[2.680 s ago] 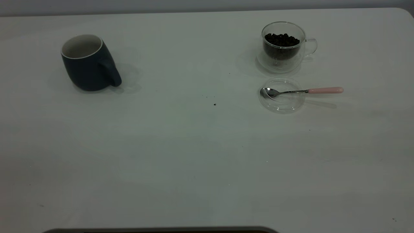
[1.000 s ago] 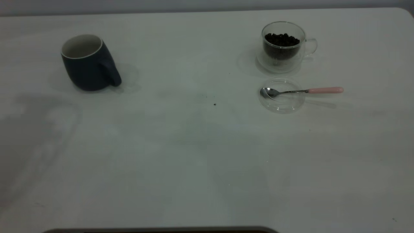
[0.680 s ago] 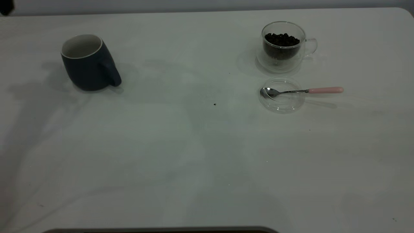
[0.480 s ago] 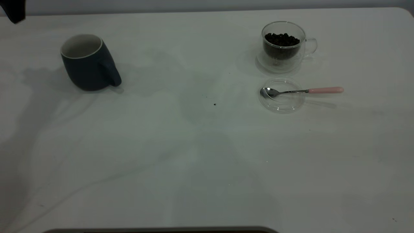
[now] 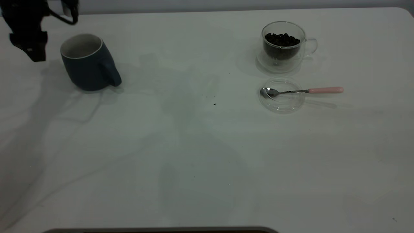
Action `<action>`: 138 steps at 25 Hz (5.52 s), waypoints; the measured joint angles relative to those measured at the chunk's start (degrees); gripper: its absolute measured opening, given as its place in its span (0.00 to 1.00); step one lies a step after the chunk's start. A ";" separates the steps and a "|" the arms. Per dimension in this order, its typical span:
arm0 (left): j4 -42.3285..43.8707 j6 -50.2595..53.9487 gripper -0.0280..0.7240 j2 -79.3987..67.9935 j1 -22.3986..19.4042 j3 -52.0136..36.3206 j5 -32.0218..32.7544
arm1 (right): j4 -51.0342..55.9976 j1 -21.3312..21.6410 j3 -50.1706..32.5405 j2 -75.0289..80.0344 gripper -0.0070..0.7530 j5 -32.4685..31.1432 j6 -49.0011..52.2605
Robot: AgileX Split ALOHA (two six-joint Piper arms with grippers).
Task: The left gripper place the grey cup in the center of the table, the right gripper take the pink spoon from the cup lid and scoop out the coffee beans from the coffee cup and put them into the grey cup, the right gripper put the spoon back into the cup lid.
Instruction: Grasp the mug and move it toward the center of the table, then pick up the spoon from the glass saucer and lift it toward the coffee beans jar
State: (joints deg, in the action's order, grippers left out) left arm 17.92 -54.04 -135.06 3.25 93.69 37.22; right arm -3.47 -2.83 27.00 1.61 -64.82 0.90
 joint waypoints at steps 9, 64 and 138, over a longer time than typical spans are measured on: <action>0.82 -2.77 0.79 -3.05 5.85 0.42 -3.71 | 0.00 0.00 0.00 0.00 0.76 0.05 0.00; -3.11 56.52 0.79 74.59 23.65 -19.46 29.81 | 0.00 0.00 0.00 0.00 0.76 0.05 0.00; -19.64 52.38 0.79 136.09 -4.04 -65.79 27.66 | 13.93 0.00 2.43 15.23 0.76 15.11 0.48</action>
State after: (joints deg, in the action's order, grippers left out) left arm -1.71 -1.66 1.03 -0.79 27.90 64.88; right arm 10.46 -2.83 29.43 16.84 -49.71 1.38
